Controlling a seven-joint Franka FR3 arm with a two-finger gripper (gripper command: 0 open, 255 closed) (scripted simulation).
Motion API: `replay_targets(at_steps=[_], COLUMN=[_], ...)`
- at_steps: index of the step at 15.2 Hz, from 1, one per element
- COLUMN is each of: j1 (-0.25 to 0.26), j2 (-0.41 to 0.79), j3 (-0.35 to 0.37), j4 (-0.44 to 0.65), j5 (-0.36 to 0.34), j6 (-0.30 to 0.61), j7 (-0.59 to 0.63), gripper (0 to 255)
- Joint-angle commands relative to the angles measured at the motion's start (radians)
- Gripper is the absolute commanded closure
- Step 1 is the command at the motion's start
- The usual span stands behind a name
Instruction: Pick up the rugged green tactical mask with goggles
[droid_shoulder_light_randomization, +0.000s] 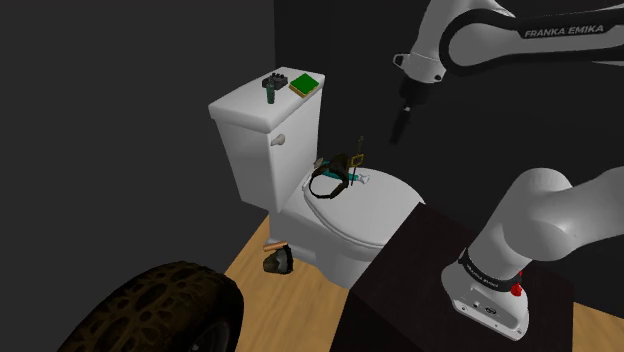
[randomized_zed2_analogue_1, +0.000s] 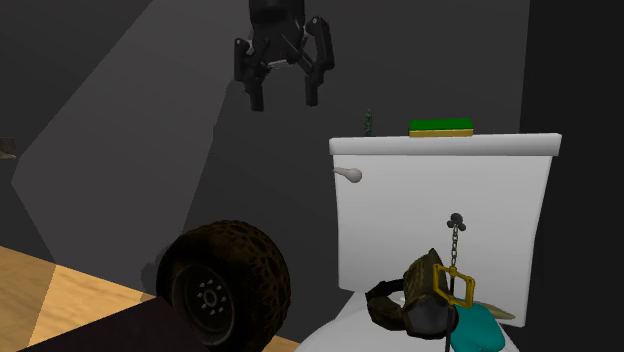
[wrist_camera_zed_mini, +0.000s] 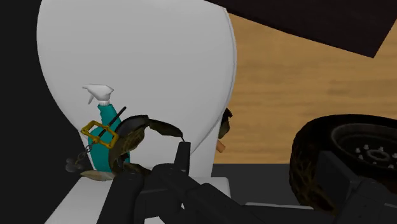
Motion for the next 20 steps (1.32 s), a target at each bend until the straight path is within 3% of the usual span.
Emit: replay_targets(at_steps=[1, 8, 13, 17, 20], j1=[0.009, 0.043, 0.081, 0.122, 0.144], j2=[0.040, 0.250, 0.451, 0.631, 0.771], j3=[-0.021, -0.105, -0.165, -0.206, -0.217], j4=[-0.040, -0.104, -0.094, -0.056, -0.008], j5=[-0.015, -0.052, -0.041, 0.020, 0.112], j6=[0.088, 0.382, 0.588, 0.737, 0.832], j7=[-0.052, -0.234, -0.380, -0.526, -0.664], gripper=[0, 0, 0, 0, 0])
